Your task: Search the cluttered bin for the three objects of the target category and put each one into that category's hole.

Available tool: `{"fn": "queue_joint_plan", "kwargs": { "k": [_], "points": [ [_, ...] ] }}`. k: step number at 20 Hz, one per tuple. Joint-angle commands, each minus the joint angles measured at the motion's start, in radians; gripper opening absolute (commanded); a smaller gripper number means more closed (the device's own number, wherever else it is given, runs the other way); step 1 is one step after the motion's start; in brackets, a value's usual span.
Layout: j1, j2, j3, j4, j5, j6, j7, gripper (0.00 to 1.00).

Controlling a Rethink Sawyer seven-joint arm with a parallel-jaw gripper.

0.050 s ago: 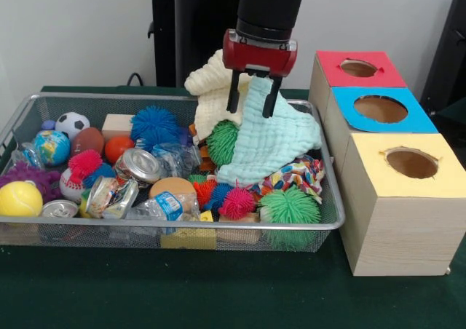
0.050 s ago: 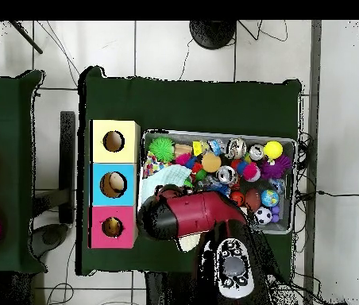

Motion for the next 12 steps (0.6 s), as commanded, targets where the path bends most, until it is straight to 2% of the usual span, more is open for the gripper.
{"fn": "queue_joint_plan", "kwargs": {
  "k": [1,9,12],
  "points": [
    [0.009,0.098,-0.01,-0.087,-0.058,0.094,0.009,1.0],
    [0.031,0.146,0.019,-0.104,-0.043,0.108,-0.013,1.0],
    [0.014,0.169,0.048,-0.073,-0.016,0.152,-0.029,1.0]
  ]
}}
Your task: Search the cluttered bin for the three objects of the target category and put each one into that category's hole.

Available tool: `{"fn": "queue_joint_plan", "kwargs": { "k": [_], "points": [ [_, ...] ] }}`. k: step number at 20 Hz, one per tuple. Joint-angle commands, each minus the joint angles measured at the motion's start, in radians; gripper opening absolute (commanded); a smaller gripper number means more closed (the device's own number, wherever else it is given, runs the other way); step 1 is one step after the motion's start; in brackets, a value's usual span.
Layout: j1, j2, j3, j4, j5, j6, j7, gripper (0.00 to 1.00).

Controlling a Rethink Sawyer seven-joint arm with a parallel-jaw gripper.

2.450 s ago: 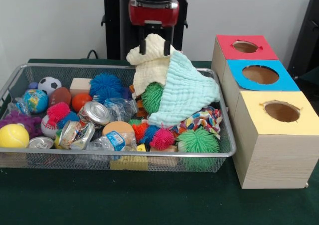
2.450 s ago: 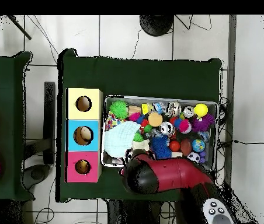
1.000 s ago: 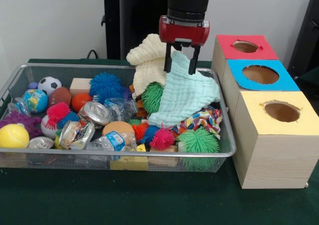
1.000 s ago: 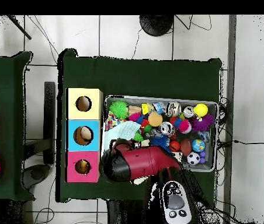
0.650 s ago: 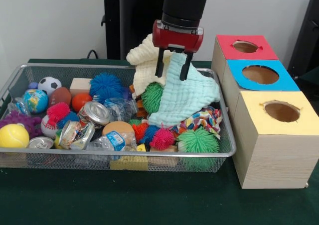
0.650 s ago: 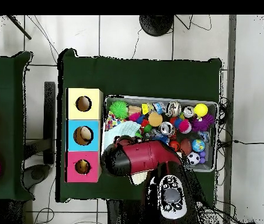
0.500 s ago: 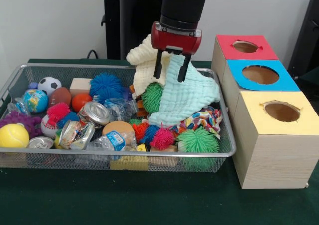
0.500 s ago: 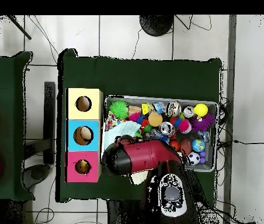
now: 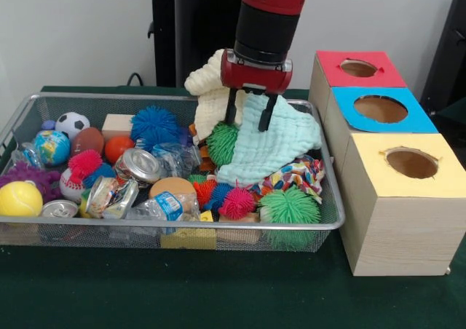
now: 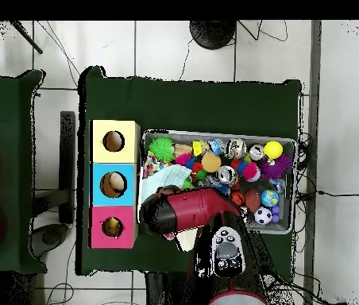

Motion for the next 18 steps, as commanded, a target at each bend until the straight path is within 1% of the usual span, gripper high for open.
{"fn": "queue_joint_plan", "kwargs": {
  "k": [1,2,3,7,13,15,18],
  "points": [
    [-0.015,0.089,0.077,-0.019,-0.006,0.149,-0.027,1.0],
    [-0.021,0.095,0.087,-0.006,0.003,0.16,-0.027,1.0],
    [-0.027,0.101,0.096,0.002,0.006,0.149,-0.024,1.0],
    [-0.043,0.132,0.111,0.001,0.014,0.153,-0.023,1.0],
    [-0.026,0.153,0.078,-0.021,-0.011,0.113,0.005,1.0],
    [-0.035,0.16,0.077,-0.011,-0.004,0.135,0.002,1.0],
    [-0.038,0.158,0.08,-0.004,0.002,0.104,0.019,1.0]
  ]
}}
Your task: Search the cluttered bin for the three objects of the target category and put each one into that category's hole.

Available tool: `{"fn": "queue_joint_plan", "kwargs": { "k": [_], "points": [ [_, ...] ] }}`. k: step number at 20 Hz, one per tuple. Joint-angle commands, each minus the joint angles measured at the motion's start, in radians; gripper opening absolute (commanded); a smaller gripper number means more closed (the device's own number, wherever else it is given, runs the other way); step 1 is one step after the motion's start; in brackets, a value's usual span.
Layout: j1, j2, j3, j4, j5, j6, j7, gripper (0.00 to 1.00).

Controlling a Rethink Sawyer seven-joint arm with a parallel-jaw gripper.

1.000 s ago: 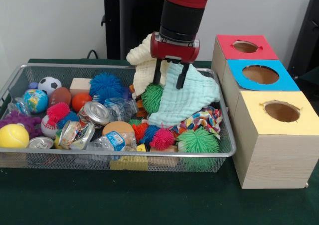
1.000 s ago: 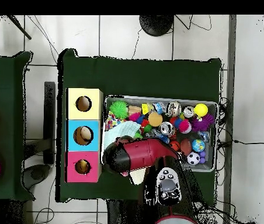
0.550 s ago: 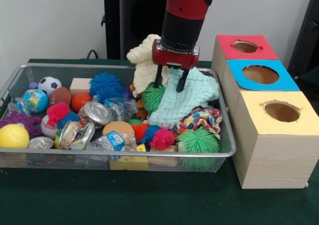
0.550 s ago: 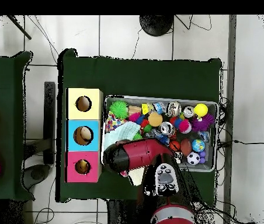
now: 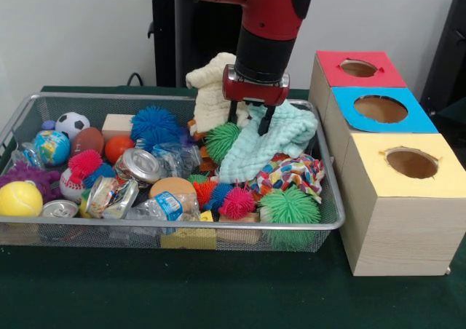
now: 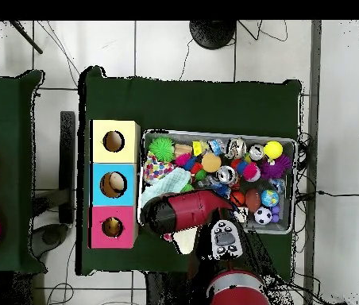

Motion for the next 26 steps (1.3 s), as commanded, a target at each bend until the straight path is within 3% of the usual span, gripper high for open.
{"fn": "queue_joint_plan", "kwargs": {
  "k": [1,5,6,12,18,23,26],
  "points": [
    [-0.025,0.078,0.064,0.0,0.002,0.055,0.025,1.0],
    [-0.025,0.078,0.072,-0.013,-0.029,0.028,-0.003,1.0],
    [-0.025,0.078,0.071,-0.011,-0.031,0.028,-0.004,0.0],
    [-0.047,0.075,0.088,-0.023,-0.054,0.017,-0.044,0.0],
    [-0.016,0.045,0.021,-0.07,-0.103,-0.03,-0.017,0.0],
    [-0.062,-0.013,0.047,-0.108,-0.152,-0.023,-0.086,0.0],
    [-0.083,-0.041,0.066,-0.139,-0.165,0.034,-0.136,0.0]
  ]
}}
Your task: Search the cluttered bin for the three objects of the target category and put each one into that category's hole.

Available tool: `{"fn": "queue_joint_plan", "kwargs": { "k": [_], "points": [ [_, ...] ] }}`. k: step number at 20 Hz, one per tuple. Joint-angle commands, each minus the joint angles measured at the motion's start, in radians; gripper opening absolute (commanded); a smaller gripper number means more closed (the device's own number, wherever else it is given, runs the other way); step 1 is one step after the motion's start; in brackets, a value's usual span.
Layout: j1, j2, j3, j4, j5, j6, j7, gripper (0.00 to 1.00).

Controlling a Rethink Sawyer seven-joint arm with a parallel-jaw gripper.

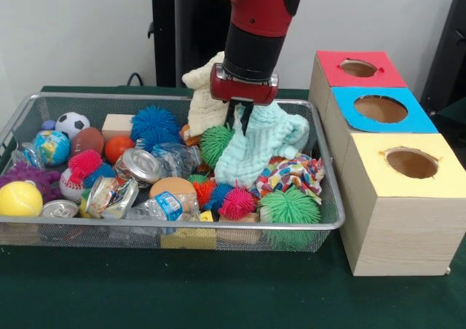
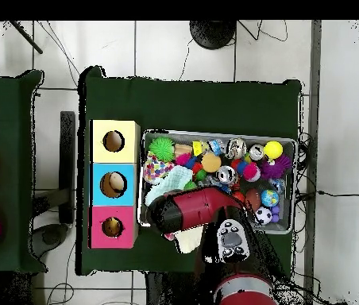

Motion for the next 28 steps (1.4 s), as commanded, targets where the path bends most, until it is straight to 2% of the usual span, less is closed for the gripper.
{"fn": "queue_joint_plan", "kwargs": {
  "k": [1,6,11,19,28],
  "points": [
    [-0.066,-0.032,0.071,-0.121,-0.092,0.047,-0.152,0.0],
    [-0.15,-0.043,0.144,-0.133,-0.08,0.095,-0.213,0.0],
    [-0.202,-0.057,0.191,-0.135,-0.079,0.132,-0.239,0.0],
    [-0.324,-0.119,0.249,-0.033,-0.08,0.122,-0.239,0.0],
    [-0.426,-0.189,0.324,-0.017,-0.072,0.207,-0.299,0.0]
  ]
}}
